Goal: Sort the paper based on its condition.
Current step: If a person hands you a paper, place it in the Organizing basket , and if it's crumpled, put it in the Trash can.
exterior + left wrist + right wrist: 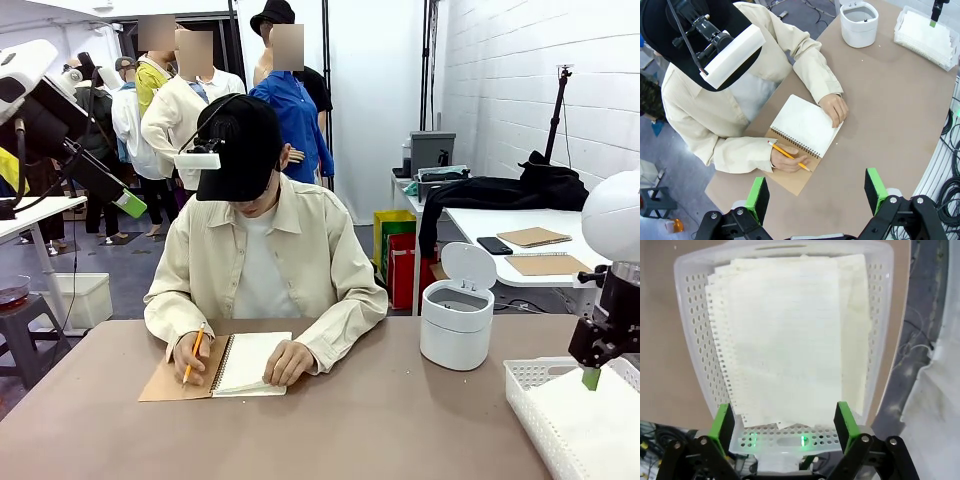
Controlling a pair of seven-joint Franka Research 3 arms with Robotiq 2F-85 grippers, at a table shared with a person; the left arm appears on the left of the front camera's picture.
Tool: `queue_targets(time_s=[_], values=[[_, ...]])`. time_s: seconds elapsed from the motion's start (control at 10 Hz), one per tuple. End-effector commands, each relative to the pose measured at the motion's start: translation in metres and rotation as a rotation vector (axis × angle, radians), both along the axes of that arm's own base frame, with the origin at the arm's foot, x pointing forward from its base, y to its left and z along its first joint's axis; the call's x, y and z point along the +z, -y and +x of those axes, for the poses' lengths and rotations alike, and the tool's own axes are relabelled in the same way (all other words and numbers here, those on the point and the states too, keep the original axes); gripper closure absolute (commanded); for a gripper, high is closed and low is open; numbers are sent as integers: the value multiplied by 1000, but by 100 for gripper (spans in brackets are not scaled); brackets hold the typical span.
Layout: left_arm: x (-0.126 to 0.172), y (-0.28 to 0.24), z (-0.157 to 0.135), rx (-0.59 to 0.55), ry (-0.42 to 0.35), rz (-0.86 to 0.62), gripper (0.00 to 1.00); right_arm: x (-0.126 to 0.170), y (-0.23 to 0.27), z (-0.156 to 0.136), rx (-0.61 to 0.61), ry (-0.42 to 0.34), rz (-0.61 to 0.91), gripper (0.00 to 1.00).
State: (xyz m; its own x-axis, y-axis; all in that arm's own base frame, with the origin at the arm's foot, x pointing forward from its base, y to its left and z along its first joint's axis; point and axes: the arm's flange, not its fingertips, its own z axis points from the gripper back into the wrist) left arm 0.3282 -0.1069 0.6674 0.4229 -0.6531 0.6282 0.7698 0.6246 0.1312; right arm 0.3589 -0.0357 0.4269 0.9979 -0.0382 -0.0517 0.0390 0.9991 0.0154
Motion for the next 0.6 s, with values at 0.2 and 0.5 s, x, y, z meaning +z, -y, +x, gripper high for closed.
queue_targets(time_s=[0.2,0.5], values=[[1,0,1,4,2,-4,0,43,8,2,20,0,-135,0],[1,0,1,4,2,-4,0,81,-5,-3,121,183,-61,0]])
